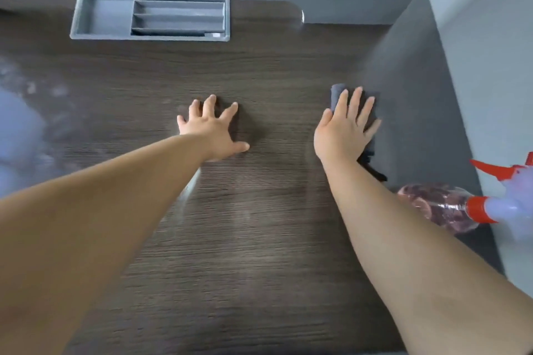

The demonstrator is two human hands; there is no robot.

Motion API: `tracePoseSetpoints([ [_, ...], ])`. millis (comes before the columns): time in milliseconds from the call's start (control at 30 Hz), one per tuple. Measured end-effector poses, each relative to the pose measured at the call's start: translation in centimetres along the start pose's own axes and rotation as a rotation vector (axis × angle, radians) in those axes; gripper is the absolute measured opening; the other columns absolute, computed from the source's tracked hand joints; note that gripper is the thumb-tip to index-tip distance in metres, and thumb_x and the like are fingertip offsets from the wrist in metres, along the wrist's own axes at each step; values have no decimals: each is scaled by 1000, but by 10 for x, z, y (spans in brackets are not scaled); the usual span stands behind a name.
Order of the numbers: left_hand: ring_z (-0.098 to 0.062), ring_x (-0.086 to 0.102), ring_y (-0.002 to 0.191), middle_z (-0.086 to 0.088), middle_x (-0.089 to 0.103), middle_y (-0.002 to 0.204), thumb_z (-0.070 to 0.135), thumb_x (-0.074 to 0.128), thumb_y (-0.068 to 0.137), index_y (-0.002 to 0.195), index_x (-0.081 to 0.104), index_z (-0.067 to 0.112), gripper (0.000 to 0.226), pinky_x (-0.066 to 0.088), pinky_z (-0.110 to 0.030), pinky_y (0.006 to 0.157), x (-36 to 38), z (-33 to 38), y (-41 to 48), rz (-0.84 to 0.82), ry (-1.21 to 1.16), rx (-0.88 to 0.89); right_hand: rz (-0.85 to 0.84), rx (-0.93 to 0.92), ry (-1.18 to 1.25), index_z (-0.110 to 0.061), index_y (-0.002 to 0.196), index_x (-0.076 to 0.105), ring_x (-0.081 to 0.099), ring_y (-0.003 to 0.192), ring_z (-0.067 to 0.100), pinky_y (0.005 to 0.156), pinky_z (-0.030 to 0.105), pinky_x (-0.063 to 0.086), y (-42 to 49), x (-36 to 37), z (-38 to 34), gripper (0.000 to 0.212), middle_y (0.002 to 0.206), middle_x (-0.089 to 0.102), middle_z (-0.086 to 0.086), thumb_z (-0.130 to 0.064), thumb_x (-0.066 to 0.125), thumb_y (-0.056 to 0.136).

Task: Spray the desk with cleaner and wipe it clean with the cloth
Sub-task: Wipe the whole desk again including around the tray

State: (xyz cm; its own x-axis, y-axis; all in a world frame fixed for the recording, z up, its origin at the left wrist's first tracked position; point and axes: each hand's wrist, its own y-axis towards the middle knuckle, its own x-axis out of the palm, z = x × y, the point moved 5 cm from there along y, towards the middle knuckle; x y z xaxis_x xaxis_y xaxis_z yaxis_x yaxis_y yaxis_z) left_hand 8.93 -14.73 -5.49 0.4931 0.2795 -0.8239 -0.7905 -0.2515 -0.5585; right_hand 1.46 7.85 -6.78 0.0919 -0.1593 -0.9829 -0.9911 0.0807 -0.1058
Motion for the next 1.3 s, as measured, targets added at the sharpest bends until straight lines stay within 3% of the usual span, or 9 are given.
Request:
tracePoseSetpoints([
  [200,-34,-3,142,-3,-7,156,68,57,75,147,1,41,95,16,-59,112,-7,4,5,-66,53,-30,-74,-834,-78,-17,144,38,25,142,26,112,53,22,-49,16,-38,52,154,30,3,-32,24,96],
  [433,-35,-6,142,-5,-8,156,68,56,76,147,1,39,94,15,-61,111,-9,6,6,-112,76,-34,-5,12,4,-20,153,10,-6,147,24,117,53,2,49,-3,-25,55,161,-2,1,-33,24,102],
  [567,-35,-5,142,-5,-7,156,68,57,75,147,2,38,95,16,-61,111,-10,7,7,-114,79,-39,-71,-590,-76,-18,151,21,9,146,25,114,54,11,6,14,-65,57,159,13,3,-39,24,98],
  [633,-34,-6,142,-5,-8,156,68,57,75,147,2,39,95,15,-61,111,-10,8,6,-121,75,-39,-68,-740,-95,-18,148,31,19,144,26,112,56,21,21,7,-50,56,157,22,2,-36,25,95],
  [833,-35,-5,142,-5,-7,156,68,57,76,147,1,39,95,15,-61,111,-10,8,6,-133,73,-45,-8,32,23,-20,153,9,-6,147,23,116,54,2,91,-2,-48,55,161,-1,0,-34,23,101],
  [1033,-35,-8,142,-5,-9,156,68,56,77,147,-1,39,95,13,-61,112,-10,7,6,-139,72,-40,-77,-808,-122,-21,150,23,9,146,23,116,52,12,56,8,-76,53,159,15,-1,-32,27,99],
  [1100,-35,-9,142,-5,-10,156,67,55,77,147,-1,38,95,12,-61,112,-10,7,6,-144,71,-37,-15,-673,-123,-21,149,27,14,145,23,114,53,17,92,1,-54,53,158,19,-1,-30,28,96],
  [1233,-35,-9,142,-5,-11,156,68,55,77,147,-2,38,95,12,-61,112,-10,8,6,-142,84,-36,0,-11,12,-19,153,11,-4,147,23,116,53,2,120,-4,-55,56,161,1,0,-31,26,100],
  [1300,-35,-8,142,-6,-11,156,69,54,77,147,-2,38,95,12,-60,112,-10,8,5,-141,88,-35,-32,-96,-12,-17,153,8,-6,147,25,116,54,-1,95,3,-92,59,160,-2,3,-36,26,100],
])
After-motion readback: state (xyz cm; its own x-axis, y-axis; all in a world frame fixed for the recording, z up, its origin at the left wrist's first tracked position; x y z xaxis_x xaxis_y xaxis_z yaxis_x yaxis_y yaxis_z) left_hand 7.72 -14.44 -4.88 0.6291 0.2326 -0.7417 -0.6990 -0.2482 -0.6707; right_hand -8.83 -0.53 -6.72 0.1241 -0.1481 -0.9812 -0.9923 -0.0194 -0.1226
